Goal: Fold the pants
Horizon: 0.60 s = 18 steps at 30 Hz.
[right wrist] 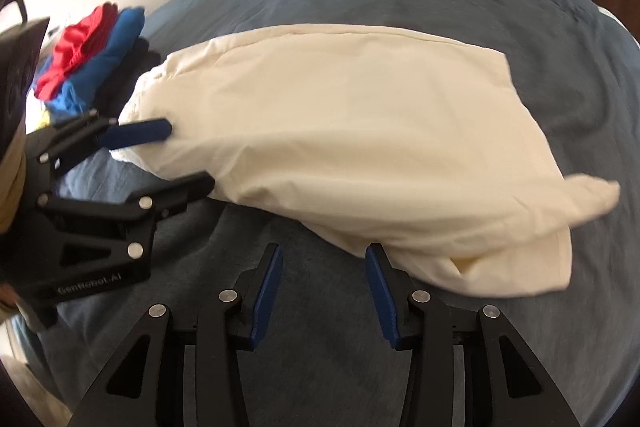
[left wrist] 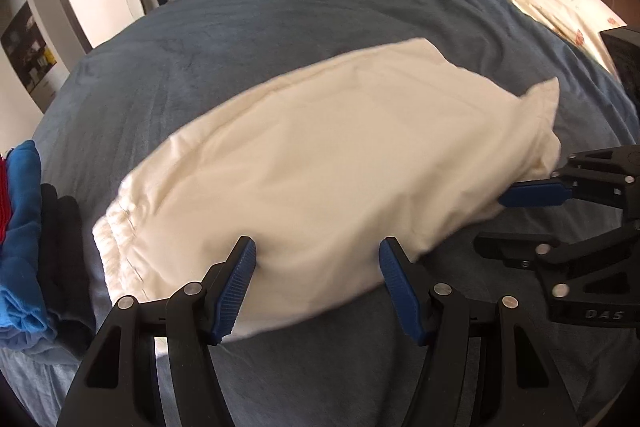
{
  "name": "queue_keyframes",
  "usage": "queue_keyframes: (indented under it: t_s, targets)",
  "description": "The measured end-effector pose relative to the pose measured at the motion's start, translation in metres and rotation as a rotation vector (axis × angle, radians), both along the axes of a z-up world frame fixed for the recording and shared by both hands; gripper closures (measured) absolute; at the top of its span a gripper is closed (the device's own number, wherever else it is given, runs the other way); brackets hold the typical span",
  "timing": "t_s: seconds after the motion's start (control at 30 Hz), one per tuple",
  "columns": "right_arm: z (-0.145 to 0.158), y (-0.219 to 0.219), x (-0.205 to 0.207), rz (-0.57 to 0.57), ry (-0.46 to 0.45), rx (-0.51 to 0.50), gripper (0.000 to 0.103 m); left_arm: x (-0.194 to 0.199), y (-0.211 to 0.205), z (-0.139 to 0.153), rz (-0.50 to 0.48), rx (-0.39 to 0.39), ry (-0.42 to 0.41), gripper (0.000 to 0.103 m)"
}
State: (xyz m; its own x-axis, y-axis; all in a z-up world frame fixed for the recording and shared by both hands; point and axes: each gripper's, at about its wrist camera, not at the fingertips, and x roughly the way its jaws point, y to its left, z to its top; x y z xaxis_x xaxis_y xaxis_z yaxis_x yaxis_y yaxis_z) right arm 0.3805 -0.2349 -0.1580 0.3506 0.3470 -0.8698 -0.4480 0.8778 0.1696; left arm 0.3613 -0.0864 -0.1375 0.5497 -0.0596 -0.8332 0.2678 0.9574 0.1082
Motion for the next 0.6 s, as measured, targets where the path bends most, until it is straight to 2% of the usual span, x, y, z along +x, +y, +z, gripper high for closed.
queue_keyframes:
  t_s: [0.13, 0.4, 0.6]
  targets:
    - [0.014, 0.001, 0.009, 0.001, -0.059, -0.005, 0.058, 0.016, 0.007, 0.0, 0.026, -0.005, -0.025, 0.04]
    - [0.015, 0.017, 0.039, 0.05, -0.073, -0.016, 0.057, 0.04, 0.02, -0.019, 0.062, -0.021, -0.003, 0.038]
    - [0.001, 0.002, 0.055, 0.034, 0.017, 0.032, 0.057, 0.042, 0.018, -0.025, 0.061, -0.004, -0.007, 0.038]
